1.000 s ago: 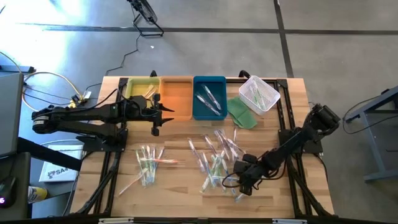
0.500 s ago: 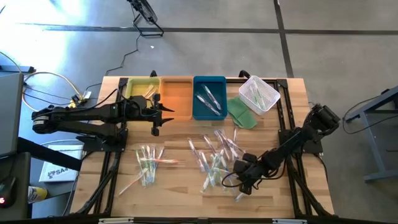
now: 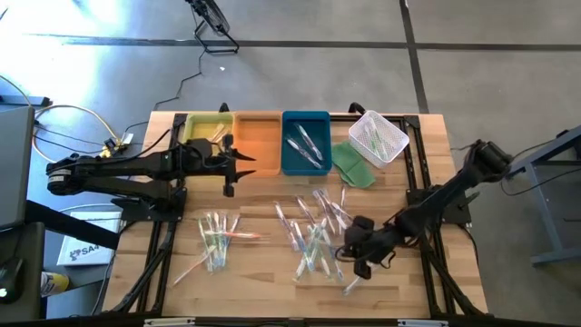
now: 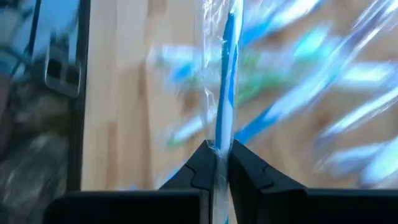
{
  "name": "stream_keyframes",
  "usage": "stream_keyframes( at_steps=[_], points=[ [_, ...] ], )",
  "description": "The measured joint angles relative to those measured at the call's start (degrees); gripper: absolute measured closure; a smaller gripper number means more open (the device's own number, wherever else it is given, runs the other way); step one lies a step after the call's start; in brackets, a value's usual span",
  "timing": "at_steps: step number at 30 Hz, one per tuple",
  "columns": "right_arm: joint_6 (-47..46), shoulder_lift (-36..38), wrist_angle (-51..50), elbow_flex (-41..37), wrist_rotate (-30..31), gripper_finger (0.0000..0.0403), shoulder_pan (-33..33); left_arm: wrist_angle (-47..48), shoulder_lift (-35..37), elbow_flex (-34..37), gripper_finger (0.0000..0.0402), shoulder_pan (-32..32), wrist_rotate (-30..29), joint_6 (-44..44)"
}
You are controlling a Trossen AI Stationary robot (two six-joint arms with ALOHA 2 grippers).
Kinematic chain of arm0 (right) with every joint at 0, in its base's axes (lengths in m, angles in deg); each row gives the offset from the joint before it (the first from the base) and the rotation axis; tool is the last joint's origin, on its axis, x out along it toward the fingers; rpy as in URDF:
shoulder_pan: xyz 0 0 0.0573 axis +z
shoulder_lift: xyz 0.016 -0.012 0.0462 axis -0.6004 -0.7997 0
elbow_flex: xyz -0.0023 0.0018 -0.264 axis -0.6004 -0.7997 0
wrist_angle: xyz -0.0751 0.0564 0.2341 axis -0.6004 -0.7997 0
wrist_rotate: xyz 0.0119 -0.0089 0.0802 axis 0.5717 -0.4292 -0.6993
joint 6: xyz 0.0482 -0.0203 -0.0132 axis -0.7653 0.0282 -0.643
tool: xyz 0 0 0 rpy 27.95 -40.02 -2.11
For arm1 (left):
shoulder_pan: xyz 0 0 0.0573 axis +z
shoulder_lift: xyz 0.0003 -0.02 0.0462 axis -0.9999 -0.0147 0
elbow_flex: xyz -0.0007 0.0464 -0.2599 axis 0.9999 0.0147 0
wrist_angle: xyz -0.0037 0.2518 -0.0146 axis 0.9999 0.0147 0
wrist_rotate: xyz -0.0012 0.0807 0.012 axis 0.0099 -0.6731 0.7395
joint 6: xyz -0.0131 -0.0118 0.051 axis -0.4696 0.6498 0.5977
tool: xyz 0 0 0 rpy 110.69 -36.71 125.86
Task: Pick & Place Toothbrushes
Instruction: Put the blue toothbrush into the orange bin
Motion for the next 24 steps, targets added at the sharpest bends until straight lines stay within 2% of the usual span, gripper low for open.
stream_keyframes(
  at_steps=[4, 9, 17, 24],
  points=[
    [6.26, 4.07, 0.37, 0.02, 6.5, 0.0384, -2.68, -3.12, 0.0, -0.01, 0.0255, 0.02, 0.0, -0.13],
    [16.54, 6.63, 5.03, 0.09, 10.86, 0.0384, -8.05, -6.13, -0.01, -0.01, 0.0255, 0.02, 0.02, -0.08],
    [37.18, 6.1, 21.41, 0.11, 11.31, 0.0384, -18.36, -13.06, -0.01, -0.01, 0.0255, 0.02, 6.01, -3.83],
    [47.98, 6.06, 32.51, 0.13, 10.51, 0.0384, -25.9, -20.35, -0.01, -0.01, 0.0255, 0.02, 7.32, -9.24]
  ],
)
